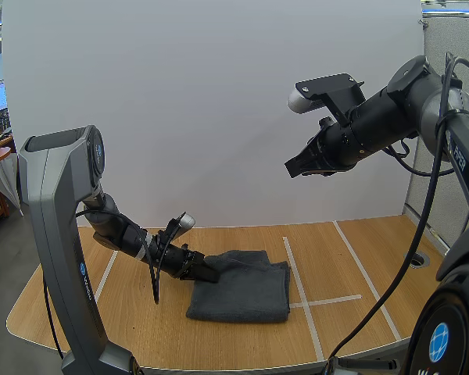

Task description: Fold the towel

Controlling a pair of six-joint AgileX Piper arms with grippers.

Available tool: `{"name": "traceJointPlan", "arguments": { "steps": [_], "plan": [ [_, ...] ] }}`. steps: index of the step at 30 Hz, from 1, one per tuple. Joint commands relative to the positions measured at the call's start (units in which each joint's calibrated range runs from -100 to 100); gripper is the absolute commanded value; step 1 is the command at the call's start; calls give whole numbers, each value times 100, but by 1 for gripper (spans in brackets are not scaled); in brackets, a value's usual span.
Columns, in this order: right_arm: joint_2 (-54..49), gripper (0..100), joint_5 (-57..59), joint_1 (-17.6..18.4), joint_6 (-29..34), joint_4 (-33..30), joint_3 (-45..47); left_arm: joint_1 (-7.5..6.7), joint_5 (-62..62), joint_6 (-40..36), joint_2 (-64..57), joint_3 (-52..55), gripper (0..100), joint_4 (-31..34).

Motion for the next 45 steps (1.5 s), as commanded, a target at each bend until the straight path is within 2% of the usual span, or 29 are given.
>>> {"name": "traceJointPlan", "arguments": {
  "steps": [1,11,19,24,27,28,29,39,45],
  "plan": [
    [-69,0,76,-22,15,-4,-39,219,63,-72,-53,-244,0,-72],
    [-69,0,76,-22,15,-3,-39,809,63,-299,-325,-589,0,707],
    [-45,0,76,-22,-18,34,-39,1333,63,-355,-452,-930,0,1160],
    [-45,0,76,-22,-18,34,-39,1573,63,-414,-670,-1205,0,1516],
    [-45,0,76,-22,-18,56,-39,1628,63,-446,-726,-1305,0,1598],
    [-45,0,76,-22,-18,76,-39,1759,63,-480,-818,-1497,0,1683],
    [-45,0,76,-22,-18,76,-39,1818,63,-491,-834,-1580,0,1735],
    [-45,0,76,-22,-18,90,-39,2196,63,-503,-834,-2451,0,2173],
    [-45,0,76,-22,-18,90,-39,2246,63,-552,-684,-3017,0,2461]
  ]
}}
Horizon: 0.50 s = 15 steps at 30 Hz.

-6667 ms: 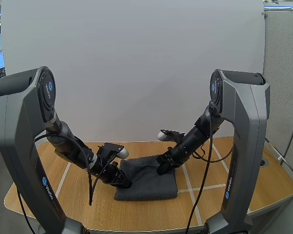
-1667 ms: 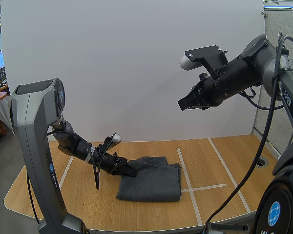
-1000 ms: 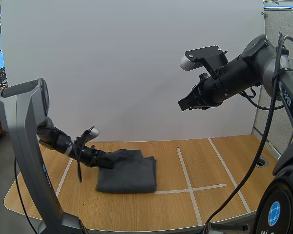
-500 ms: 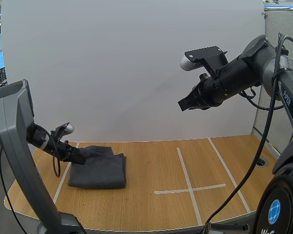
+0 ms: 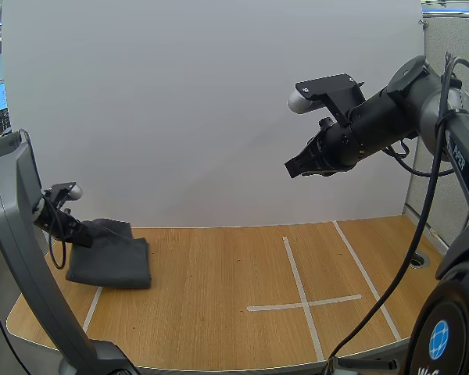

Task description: Fold the towel

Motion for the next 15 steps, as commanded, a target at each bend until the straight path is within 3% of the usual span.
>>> {"name": "traceJointPlan", "arguments": {
  "steps": [1,8,15],
  "plan": [
    [-56,0,76,-22,-18,90,-39,60,91,-79,130,-611,0,227],
    [-56,0,76,-22,13,83,-39,166,91,-89,523,-1317,0,389],
    [-56,0,76,-22,13,83,-39,166,91,-113,890,-1917,0,576]
  ]
}}
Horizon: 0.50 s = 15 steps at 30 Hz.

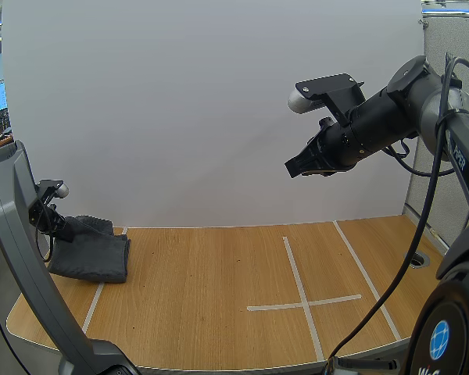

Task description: Fold the towel

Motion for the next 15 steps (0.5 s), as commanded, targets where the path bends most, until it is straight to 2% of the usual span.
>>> {"name": "traceJointPlan", "arguments": {
  "steps": [1,15],
  "plan": [
    [-56,0,76,-22,35,83,-39,12,56,-53,110,-320,0,3],
    [-56,0,76,-22,174,83,-39,-2,56,-280,1061,-2008,0,262]
  ]
}}
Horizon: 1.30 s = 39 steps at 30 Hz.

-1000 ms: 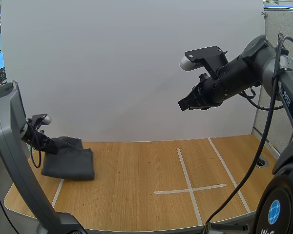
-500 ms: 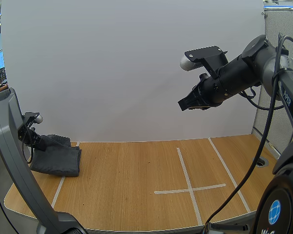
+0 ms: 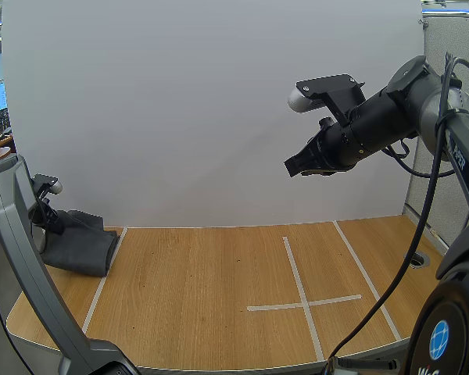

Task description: Fold the towel

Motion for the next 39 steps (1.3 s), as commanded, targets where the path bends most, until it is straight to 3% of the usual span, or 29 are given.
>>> {"name": "traceJointPlan", "arguments": {
  "steps": [1,23,39],
  "plan": [
    [-56,0,76,-22,76,83,-39,-5,23,-66,133,-256,0,-3],
    [-56,0,76,-22,191,83,-39,-155,23,274,344,-518,0,108],
    [-56,0,76,-22,263,83,-39,-155,23,619,490,-725,0,97]
  ]
}}
